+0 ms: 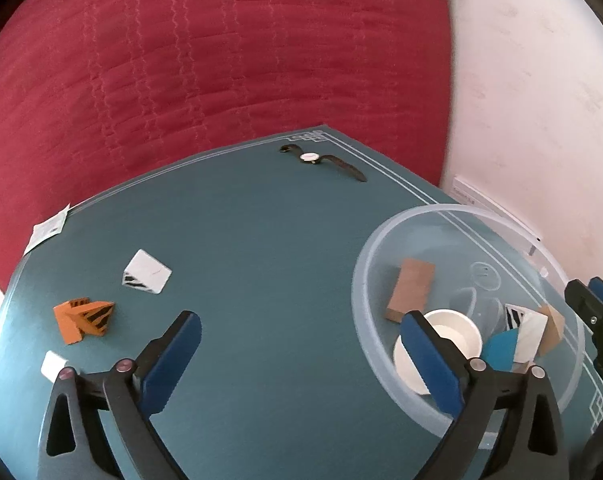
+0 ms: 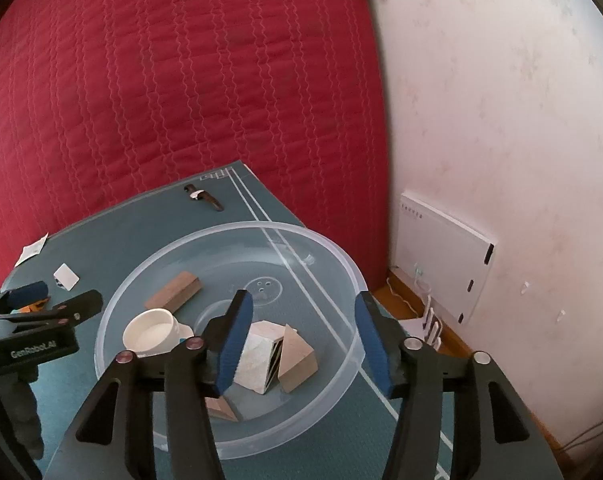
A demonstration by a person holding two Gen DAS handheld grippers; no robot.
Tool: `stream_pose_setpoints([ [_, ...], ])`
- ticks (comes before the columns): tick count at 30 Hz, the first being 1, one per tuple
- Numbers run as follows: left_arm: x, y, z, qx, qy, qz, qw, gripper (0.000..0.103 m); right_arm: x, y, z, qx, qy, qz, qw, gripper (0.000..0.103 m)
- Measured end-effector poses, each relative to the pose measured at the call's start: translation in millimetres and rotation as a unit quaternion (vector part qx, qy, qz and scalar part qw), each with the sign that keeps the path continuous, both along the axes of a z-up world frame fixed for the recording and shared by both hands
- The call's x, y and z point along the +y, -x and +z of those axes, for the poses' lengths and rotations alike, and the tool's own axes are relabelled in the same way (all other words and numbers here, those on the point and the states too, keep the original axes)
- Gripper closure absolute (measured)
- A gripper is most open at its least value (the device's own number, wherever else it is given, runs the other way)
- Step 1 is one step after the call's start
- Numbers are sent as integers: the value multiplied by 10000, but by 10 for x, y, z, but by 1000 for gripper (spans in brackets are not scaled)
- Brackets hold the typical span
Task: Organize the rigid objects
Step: 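Withdraw both grippers from the bowl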
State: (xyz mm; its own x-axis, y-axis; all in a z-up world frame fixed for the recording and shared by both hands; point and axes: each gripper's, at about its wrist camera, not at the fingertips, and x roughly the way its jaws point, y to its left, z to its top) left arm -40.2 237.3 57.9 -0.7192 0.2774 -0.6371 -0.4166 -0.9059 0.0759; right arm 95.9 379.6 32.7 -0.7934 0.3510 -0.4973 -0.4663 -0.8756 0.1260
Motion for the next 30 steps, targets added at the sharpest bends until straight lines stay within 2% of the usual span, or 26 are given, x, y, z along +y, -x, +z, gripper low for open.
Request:
stream_pose_setpoints([
  [9,-185,-6,10,-61,-63,190,9998,1,-69,-22,-17,-5,-146,108,9998,34],
  [17,-355,-46,4,-54,-76,352,9993,1,-120,-14,-23,-31,-234,303,9993,34],
  [30,-654,-53,-46,-124,-155,579,9981,1,-417,58,-51,-120,-460,1008,9938,34],
])
